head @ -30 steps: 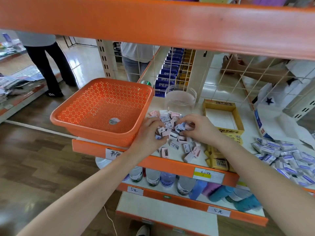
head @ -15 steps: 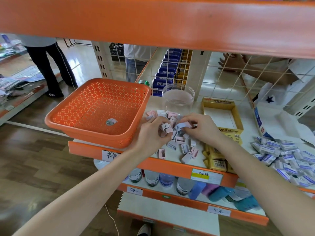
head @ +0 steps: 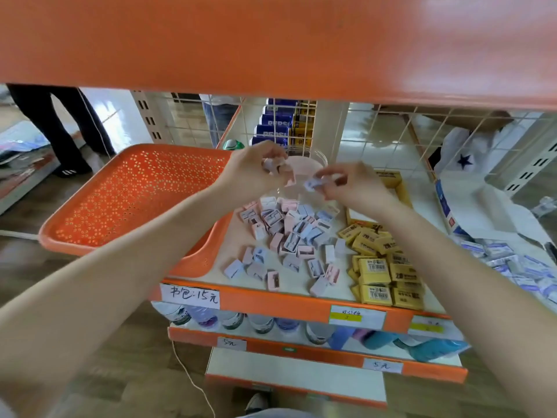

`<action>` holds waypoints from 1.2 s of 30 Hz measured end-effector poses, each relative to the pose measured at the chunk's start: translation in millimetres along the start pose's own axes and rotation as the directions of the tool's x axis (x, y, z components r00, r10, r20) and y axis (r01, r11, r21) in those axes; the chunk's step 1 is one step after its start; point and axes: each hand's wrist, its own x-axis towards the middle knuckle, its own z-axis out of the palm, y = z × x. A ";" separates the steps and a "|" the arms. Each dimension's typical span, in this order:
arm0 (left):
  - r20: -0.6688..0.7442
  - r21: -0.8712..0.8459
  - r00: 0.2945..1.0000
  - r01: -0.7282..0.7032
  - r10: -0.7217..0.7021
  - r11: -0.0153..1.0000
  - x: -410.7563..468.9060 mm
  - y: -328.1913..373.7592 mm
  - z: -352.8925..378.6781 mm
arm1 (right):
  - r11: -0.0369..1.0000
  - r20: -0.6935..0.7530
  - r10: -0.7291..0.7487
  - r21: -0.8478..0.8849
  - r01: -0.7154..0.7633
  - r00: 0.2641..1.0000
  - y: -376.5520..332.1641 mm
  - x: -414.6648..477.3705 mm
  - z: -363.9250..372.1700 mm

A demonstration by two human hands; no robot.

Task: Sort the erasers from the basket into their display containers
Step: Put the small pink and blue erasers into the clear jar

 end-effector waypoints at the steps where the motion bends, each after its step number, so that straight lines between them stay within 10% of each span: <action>1: 0.015 0.010 1.000 0.001 -0.001 1.000 8.5 -0.8 -1.3 | 0.999 -0.030 0.000 0.039 0.001 1.000 -4.2 6.4 -4.2; 6: 0.141 0.111 0.988 -0.081 0.065 0.990 44.8 -5.4 3.0 | 0.999 -0.213 -0.001 0.040 0.010 0.977 -12.3 43.4 -11.0; 23: 0.224 0.247 0.951 -0.268 0.214 0.931 77.0 -43.5 13.0 | 0.995 -0.121 -0.039 -0.096 0.027 0.992 4.9 67.4 9.4; 36: 0.378 0.280 0.903 -0.320 0.203 0.905 64.9 -28.2 9.6 | 0.990 -0.045 -0.039 0.134 0.045 0.998 11.0 53.9 6.5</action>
